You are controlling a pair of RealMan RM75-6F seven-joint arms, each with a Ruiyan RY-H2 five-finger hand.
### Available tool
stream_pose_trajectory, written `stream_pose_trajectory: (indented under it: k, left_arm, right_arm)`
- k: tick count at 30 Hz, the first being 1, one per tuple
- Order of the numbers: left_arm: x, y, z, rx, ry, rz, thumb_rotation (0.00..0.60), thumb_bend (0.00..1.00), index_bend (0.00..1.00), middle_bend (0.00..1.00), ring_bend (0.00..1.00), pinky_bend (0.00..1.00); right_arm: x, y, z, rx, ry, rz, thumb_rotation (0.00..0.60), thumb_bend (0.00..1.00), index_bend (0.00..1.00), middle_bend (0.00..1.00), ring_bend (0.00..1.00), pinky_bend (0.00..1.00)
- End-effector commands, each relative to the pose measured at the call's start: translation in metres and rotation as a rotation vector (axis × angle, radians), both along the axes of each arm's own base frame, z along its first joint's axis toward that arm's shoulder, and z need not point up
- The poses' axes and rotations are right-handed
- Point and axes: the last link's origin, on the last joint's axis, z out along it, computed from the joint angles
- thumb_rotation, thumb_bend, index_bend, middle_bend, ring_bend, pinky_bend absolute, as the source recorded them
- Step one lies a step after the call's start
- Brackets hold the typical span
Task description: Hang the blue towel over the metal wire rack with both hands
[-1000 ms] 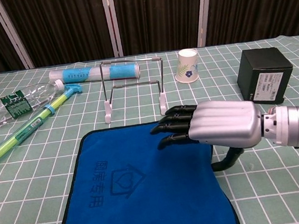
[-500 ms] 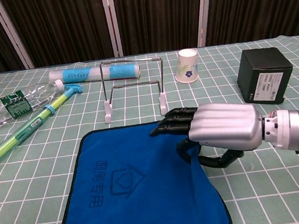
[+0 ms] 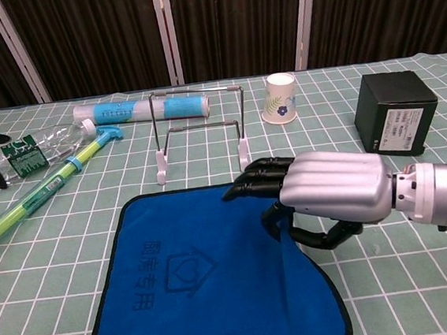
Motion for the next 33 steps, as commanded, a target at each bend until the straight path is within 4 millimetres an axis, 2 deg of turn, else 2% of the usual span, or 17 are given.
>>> stream_pose_trajectory:
  k: [1, 9, 16, 28, 33]
  left_arm:
    - [0.012, 0.010, -0.033, -0.107, -0.010, -0.089, 0.600, 0.02, 0.35, 0.00, 0.00, 0.00]
    - [0.031, 0.021, -0.069, -0.158, -0.034, -0.145, 0.600, 0.02, 0.37, 0.00, 0.00, 0.00]
    - [0.048, 0.026, -0.091, -0.189, -0.030, -0.177, 0.600, 0.02, 0.37, 0.00, 0.00, 0.00]
    - [0.055, 0.027, -0.104, -0.213, -0.001, -0.179, 0.600, 0.02, 0.37, 0.00, 0.00, 0.00]
    - [0.061, 0.027, -0.110, -0.227, -0.007, -0.183, 0.600, 0.02, 0.37, 0.00, 0.00, 0.00]
  right_arm:
    - [0.000, 0.000, 0.002, 0.000, -0.002, -0.009, 0.600, 0.55, 0.64, 0.04, 0.00, 0.00]
    - [0.000, 0.000, 0.005, 0.011, -0.015, -0.039, 0.600, 0.55, 0.65, 0.04, 0.00, 0.00]
    - [0.001, -0.001, 0.008, 0.022, -0.029, -0.061, 0.600, 0.55, 0.65, 0.04, 0.00, 0.00]
    - [0.000, 0.000, 0.006, 0.033, -0.042, -0.075, 0.600, 0.55, 0.65, 0.05, 0.00, 0.00]
    - [0.001, 0.001, 0.006, 0.033, -0.050, -0.076, 0.600, 0.55, 0.76, 0.05, 0.00, 0.00]
